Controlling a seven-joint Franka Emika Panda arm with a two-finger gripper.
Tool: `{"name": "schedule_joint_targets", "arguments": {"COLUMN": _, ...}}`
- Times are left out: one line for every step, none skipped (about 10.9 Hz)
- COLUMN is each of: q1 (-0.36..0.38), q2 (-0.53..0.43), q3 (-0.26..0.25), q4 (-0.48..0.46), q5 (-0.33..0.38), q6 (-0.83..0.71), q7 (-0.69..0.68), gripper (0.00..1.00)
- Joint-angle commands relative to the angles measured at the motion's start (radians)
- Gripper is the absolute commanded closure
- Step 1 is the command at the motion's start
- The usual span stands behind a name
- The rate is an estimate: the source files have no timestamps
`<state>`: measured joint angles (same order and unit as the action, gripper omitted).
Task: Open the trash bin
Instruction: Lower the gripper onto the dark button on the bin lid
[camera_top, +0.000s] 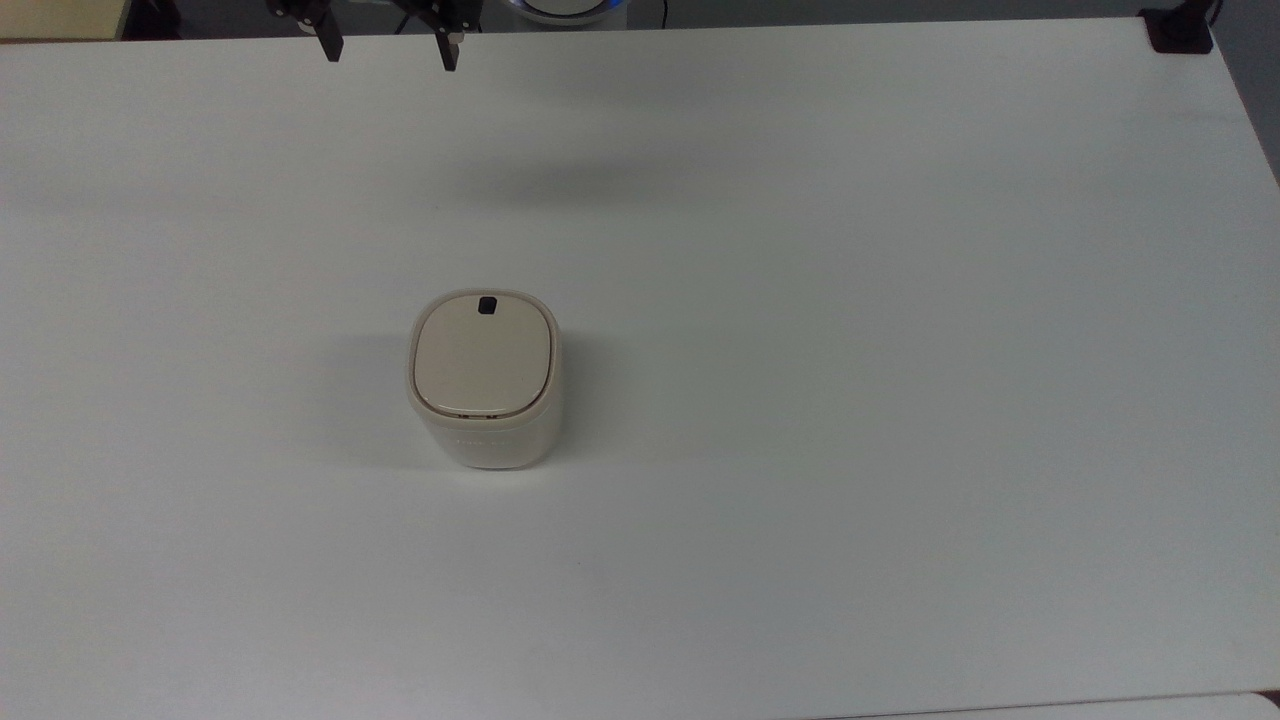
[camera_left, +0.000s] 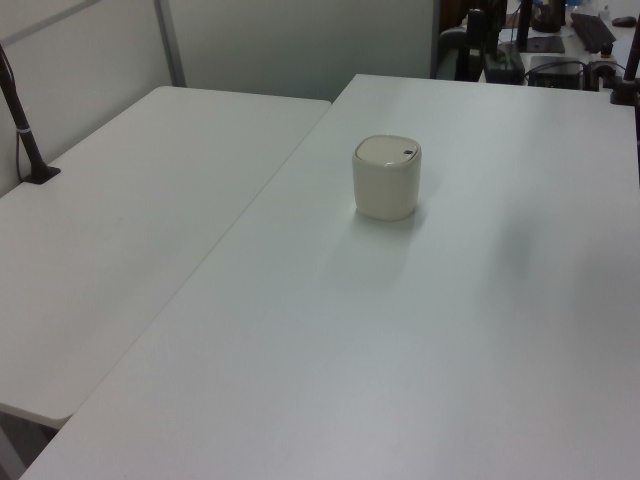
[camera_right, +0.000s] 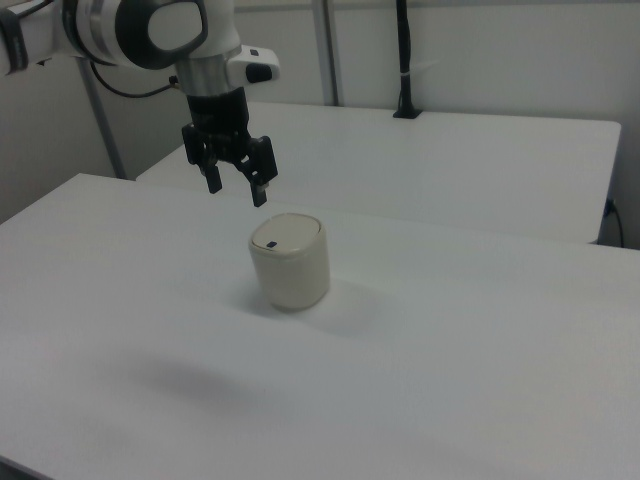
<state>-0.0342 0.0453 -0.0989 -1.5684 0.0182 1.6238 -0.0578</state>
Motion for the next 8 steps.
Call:
{"name": "schedule_joint_targets", "arguments": {"q1": 0.011, "q2": 0.039, "q3": 0.002, "q4": 0.01, "q5": 0.019, "q6": 0.059, "q7": -0.069, "gripper": 0.63}}
{"name": "schedule_joint_targets", "arguments": {"q1": 0.013, "q2": 0.048, "q3": 0.002, "q4": 0.01, "q5": 0.032, "q6": 0.117, "q7": -0.08, "gripper": 0.84}}
{"name": "schedule_joint_targets", "arguments": {"q1": 0.013, "q2": 0.068, "q3": 0.002, "q4": 0.01, "q5": 0.075, "q6": 0.176, "q7": -0.082, "gripper": 0.99}}
{"name": "schedule_joint_targets", "arguments": {"q1": 0.013, "q2": 0.083, "q3": 0.004, "q4": 0.01, "q5": 0.095, "q6": 0.224, "q7": -0.082, "gripper": 1.0}}
{"name": "schedule_joint_targets", "arguments": {"q1": 0.013, "q2": 0.105, "q3": 0.007, "q4": 0.011, "q5": 0.097, "q6": 0.264, "q7": -0.08, "gripper": 1.0}}
{"name": "schedule_joint_targets", "arguments": {"q1": 0.014, "q2": 0.119, "q3": 0.007, "q4": 0.011, "q5": 0.097, "q6": 0.292, "q7": -0.077, "gripper": 1.0}}
{"name": "schedule_joint_targets", "arguments": {"q1": 0.028, "q2": 0.133, "q3": 0.008, "q4": 0.01, "q5": 0.097, "q6": 0.318, "q7": -0.077, "gripper": 1.0}}
{"name": "schedule_joint_targets", "arguments": {"q1": 0.051, "q2": 0.151, "q3": 0.007, "q4": 0.01, "q5": 0.092, "q6": 0.339, "q7": -0.076, "gripper": 1.0}}
